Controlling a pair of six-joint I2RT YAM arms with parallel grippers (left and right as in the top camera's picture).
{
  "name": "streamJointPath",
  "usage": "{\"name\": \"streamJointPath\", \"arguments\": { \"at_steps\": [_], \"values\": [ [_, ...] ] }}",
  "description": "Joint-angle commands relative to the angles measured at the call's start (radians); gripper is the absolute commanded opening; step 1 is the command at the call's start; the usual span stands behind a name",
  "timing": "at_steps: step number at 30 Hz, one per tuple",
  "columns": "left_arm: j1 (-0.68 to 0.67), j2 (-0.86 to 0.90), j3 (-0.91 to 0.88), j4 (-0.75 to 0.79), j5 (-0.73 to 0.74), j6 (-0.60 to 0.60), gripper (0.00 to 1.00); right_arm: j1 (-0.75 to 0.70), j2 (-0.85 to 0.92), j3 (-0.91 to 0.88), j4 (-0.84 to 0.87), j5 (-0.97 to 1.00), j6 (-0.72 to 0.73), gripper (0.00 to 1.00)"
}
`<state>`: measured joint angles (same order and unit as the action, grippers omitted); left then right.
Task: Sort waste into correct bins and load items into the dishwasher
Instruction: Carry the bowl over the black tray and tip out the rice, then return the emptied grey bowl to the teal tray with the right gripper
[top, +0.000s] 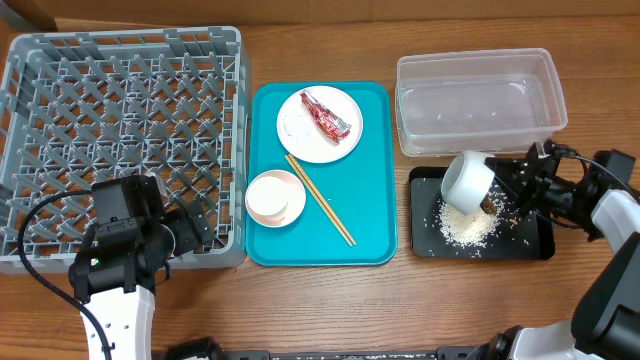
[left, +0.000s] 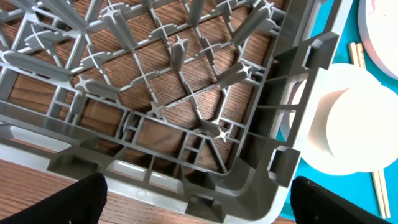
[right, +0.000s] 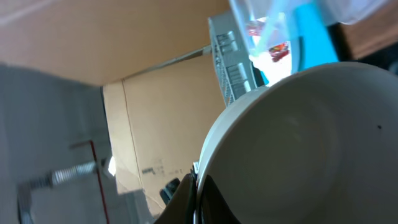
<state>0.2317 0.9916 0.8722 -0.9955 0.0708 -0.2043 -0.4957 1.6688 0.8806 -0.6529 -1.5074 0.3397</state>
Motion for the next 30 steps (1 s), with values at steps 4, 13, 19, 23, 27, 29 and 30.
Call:
{"name": "streamJointPath", "arguments": {
  "at_steps": [4, 13, 19, 23, 27, 29, 30],
  "values": [
    [0.005, 0.002, 0.027, 0.006, 0.005, -0.006, 0.95, 0.009, -0.032, 0.013, 0.026, 0.026, -0.087, 0.04],
    [0.005, 0.002, 0.027, 0.005, 0.005, -0.006, 0.95, 0.138, -0.124, 0.083, -0.003, 0.214, -0.086, 0.04],
    [0.005, 0.002, 0.027, 0.005, 0.005, -0.006, 0.95, 0.352, -0.225, 0.228, -0.112, 0.469, -0.216, 0.04],
    [0.005, 0.002, 0.027, 0.005, 0.005, -0.006, 0.96, 0.552, -0.238, 0.277, -0.109, 0.719, -0.244, 0.04],
    [0.005, 0.002, 0.027, 0.005, 0.005, -0.006, 0.96, 0.773, -0.220, 0.277, -0.051, 0.991, -0.244, 0.04],
    [0.005, 0.002, 0.027, 0.005, 0.005, -0.006, 0.96, 0.868, -0.198, 0.277, -0.019, 1.115, -0.244, 0.04],
    [0.005, 0.002, 0.027, 0.005, 0.005, -0.006, 0.96, 0.918, -0.181, 0.277, -0.001, 1.180, -0.244, 0.04]
  ]
}}
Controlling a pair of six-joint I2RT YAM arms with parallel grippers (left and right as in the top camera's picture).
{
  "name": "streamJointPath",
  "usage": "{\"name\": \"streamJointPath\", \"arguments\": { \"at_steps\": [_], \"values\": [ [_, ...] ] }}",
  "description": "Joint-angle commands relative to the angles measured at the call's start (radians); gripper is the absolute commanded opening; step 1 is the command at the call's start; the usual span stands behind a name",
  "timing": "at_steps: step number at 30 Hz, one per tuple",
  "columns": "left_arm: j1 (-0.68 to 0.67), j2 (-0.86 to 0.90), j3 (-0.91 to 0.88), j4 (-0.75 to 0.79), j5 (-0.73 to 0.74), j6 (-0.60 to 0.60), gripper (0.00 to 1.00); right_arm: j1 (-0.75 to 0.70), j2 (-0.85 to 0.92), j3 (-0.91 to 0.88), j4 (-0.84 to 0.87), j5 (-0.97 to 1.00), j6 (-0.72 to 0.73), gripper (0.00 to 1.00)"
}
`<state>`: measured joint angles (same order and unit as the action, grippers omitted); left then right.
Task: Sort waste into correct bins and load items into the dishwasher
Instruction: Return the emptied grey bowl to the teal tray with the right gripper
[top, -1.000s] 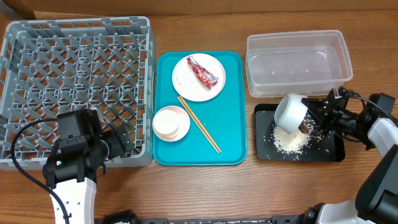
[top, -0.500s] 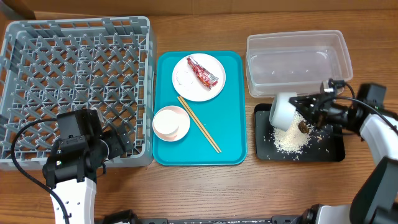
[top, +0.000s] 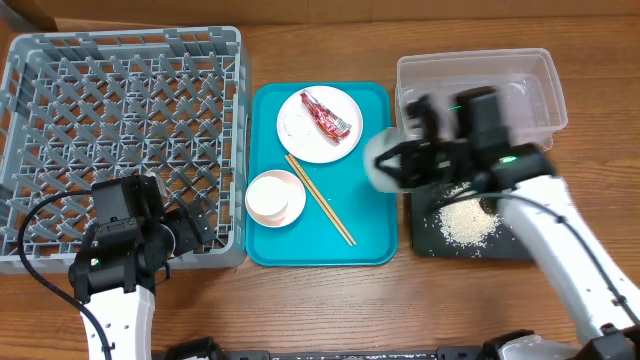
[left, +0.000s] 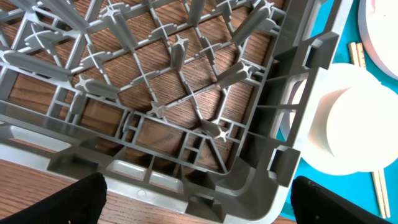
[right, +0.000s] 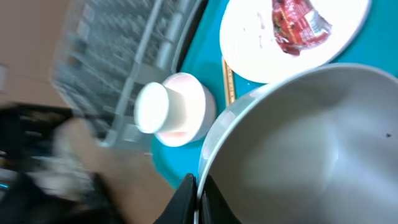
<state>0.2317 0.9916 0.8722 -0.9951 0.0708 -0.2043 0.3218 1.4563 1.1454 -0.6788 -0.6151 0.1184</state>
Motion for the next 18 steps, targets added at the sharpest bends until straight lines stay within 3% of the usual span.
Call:
{"name": "streamJointPath", "arguments": {
  "at_steps": [1, 8, 18],
  "values": [
    [0.005, 0.002, 0.027, 0.004, 0.005, -0.006, 0.96, 0.140, 0.049, 0.013, 0.043, 0.337, -0.022, 0.04],
    [0.005, 0.002, 0.027, 0.001, 0.007, -0.006, 0.96, 0.306, 0.197, 0.013, 0.138, 0.500, -0.022, 0.04],
    [0.005, 0.002, 0.027, 0.001, 0.007, -0.006, 0.97, 0.318, 0.334, 0.013, 0.161, 0.506, -0.018, 0.04]
  ]
}}
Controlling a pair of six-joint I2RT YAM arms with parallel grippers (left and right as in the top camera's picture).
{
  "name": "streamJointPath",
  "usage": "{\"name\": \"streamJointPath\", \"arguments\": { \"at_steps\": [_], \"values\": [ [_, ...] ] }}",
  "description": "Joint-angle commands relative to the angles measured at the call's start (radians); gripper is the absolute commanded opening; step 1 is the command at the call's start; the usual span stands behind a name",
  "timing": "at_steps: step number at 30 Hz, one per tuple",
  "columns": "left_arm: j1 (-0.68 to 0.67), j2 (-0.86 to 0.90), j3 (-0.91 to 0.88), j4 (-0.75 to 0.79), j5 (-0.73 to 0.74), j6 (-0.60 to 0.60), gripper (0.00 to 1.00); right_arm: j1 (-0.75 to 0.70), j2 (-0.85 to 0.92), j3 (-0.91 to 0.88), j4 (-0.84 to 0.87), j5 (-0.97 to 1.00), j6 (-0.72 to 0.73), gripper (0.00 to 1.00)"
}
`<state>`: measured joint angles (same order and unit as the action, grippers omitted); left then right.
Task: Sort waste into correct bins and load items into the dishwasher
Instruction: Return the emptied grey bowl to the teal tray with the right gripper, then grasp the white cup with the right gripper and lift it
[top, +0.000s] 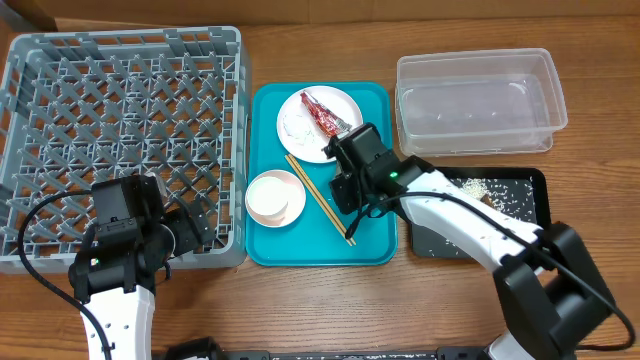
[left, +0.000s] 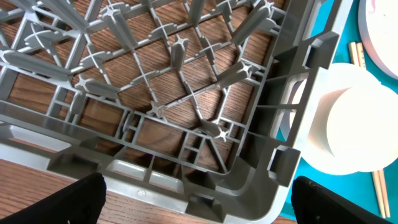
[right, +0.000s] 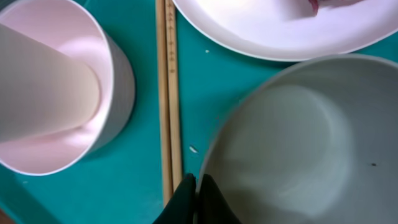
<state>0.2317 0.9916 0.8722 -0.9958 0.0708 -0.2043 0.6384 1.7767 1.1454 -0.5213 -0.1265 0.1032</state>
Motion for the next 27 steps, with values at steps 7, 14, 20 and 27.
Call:
{"name": "streamJointPath", "arguments": {
  "at_steps": [7, 14, 20, 27],
  "values": [
    [0.005, 0.002, 0.027, 0.002, 0.007, -0.005, 0.98, 0.001, 0.014, 0.013, 0.000, -0.106, -0.003, 0.27],
    [0.005, 0.002, 0.027, 0.002, 0.007, -0.006, 0.98, 0.001, 0.002, 0.037, -0.054, -0.138, 0.001, 0.29],
    [0.005, 0.002, 0.027, 0.003, 0.007, -0.006, 0.99, 0.001, -0.022, 0.195, -0.198, -0.138, 0.017, 0.29],
    [0.005, 0.002, 0.027, 0.005, 0.008, -0.006, 0.99, 0.056, -0.019, 0.303, -0.190, -0.145, 0.080, 0.33]
  ]
}}
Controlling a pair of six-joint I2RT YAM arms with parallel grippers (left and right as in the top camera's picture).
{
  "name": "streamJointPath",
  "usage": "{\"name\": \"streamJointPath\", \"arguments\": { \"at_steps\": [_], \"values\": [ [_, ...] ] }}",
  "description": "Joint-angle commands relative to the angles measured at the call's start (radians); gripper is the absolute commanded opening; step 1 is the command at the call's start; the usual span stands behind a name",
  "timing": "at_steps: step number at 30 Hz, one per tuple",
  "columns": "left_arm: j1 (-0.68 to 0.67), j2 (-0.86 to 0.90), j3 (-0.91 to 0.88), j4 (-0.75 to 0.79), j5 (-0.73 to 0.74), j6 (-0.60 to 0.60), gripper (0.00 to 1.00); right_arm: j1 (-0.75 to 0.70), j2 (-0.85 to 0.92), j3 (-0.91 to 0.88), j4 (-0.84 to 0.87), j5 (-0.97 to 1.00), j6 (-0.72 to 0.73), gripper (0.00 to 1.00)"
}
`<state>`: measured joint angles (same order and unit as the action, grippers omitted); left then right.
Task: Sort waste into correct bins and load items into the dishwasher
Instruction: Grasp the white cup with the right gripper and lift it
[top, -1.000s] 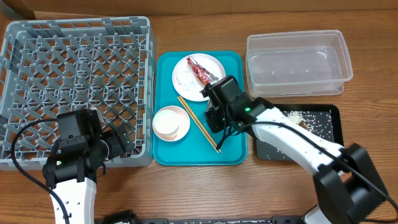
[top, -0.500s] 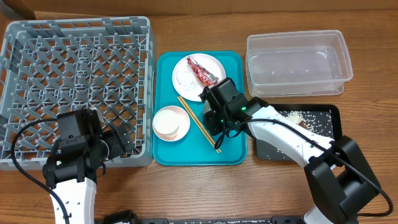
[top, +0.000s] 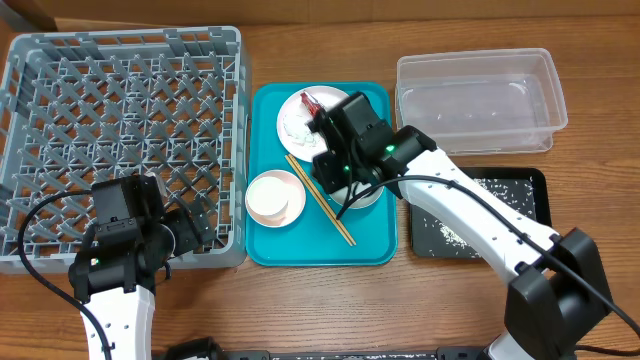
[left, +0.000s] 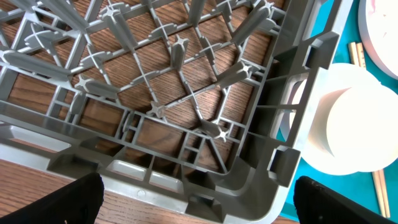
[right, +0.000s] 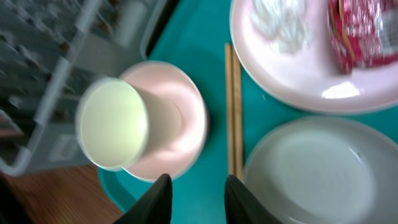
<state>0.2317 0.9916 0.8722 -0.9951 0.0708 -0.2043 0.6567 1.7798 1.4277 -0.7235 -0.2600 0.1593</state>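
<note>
A white bowl (right: 317, 168) sits upright on the teal tray (top: 375, 240), right of the chopsticks (right: 233, 106); the overhead view mostly hides it under my right arm. My right gripper (right: 198, 200) hangs open above the tray, its fingers left of the bowl and holding nothing. A pink bowl (right: 180, 118) with a pale cup (right: 112, 121) lying in it is at the tray's left. The white plate (right: 292, 68) carries a red wrapper (right: 360, 28). My left gripper (left: 199, 208) is open at the near right corner of the grey dish rack (top: 120, 130).
A clear plastic bin (top: 480, 100) stands at the back right. A black tray (top: 470, 225) with scattered rice lies in front of it. The dish rack fills the table's left side, hard against the teal tray.
My right gripper was shut on the white bowl's rim, low over the tray. Now the bowl rests on the tray and the gripper is open, higher and further left. The left arm has not moved.
My right gripper held the white bowl tipped over the black tray, with rice lying there. Then the bowl was over the gap between the bins and the teal tray, then low beside the chopsticks. It now stands released on the tray. The left gripper stayed still throughout.
</note>
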Motion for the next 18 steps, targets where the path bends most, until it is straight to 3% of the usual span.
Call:
{"name": "streamJointPath", "arguments": {
  "at_steps": [1, 7, 18],
  "values": [
    [0.005, 0.002, 0.027, 0.004, 0.008, -0.006, 0.99, 0.050, -0.016, 0.020, 0.023, -0.010, 0.024, 0.33],
    [0.005, 0.002, 0.027, 0.003, 0.008, -0.006, 0.98, 0.121, 0.051, 0.019, 0.050, 0.100, 0.097, 0.34],
    [0.005, 0.002, 0.027, 0.001, 0.008, -0.006, 0.99, 0.162, 0.165, 0.019, 0.080, 0.103, 0.134, 0.34]
  ]
}}
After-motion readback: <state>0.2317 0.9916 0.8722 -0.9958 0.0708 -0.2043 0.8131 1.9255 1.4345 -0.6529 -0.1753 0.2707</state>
